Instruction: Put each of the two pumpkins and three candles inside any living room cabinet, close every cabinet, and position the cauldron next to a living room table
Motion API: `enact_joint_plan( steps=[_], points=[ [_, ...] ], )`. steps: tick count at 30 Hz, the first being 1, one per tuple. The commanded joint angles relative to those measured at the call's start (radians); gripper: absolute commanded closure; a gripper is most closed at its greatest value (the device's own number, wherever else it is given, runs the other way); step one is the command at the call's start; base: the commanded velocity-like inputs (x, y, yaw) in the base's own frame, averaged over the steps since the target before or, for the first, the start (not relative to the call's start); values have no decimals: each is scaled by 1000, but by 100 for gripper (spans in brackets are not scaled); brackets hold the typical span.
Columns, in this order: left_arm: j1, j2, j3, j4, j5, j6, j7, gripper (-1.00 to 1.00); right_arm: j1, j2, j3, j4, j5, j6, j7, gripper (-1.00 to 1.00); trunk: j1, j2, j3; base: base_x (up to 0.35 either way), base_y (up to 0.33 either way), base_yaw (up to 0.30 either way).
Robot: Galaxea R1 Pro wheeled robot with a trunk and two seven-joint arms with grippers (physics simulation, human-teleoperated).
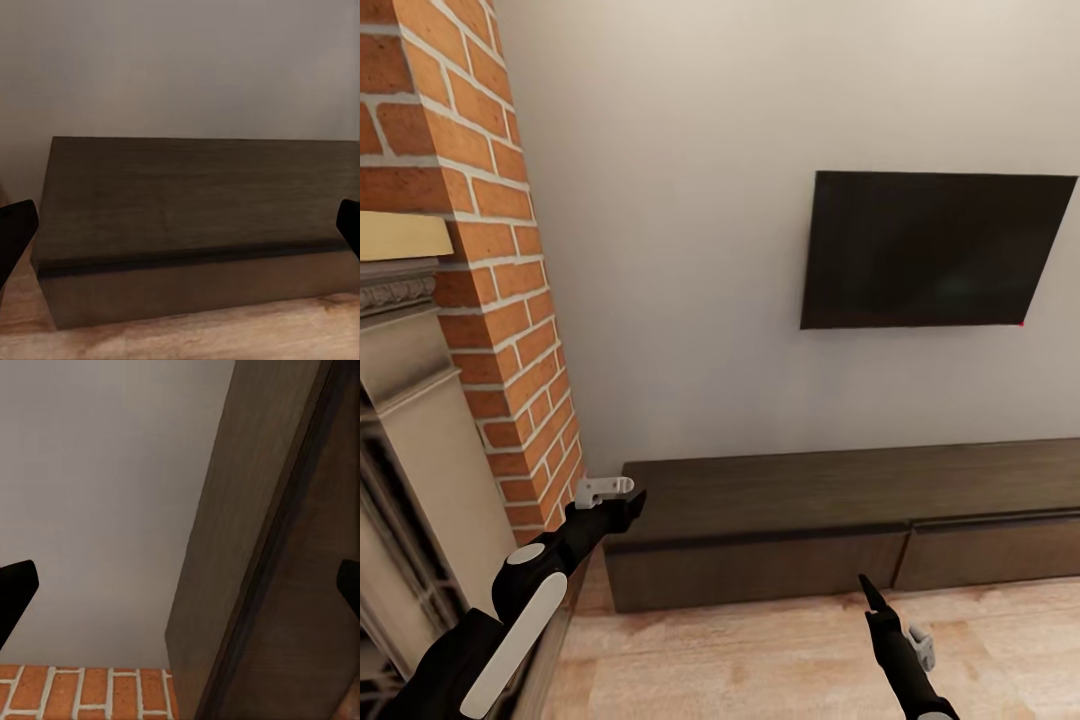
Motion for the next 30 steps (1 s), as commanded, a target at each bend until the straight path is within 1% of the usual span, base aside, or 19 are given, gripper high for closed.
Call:
enact_joint_plan(
  steps=[1,11,16,19,30],
  points=[
    [-1,1,-2,-1,10,1,10,-100,0,-1,5,0,-7,-2,4,-100,4,-8,-4,0,0,0],
    [-1,0,-4,-1,10,1,11,-100,1,5,21,-9,-2,-11,4,-100,42,-78,-36,0,0,0],
    [-1,0,-4,-1,10,1,11,-100,1,1,19,-8,-5,-1,28,-100,61,-113,-51,0,0,0],
    [-1,1,-3,-1,10,1,11,-100,1,0,19,-4,-6,2,58,-100,73,-134,-61,0,0,0],
    [-1,1,-3,-1,10,1,11,-100,2,-2,16,1,-13,4,76,-100,115,-211,-95,0,0,0]
  ],
)
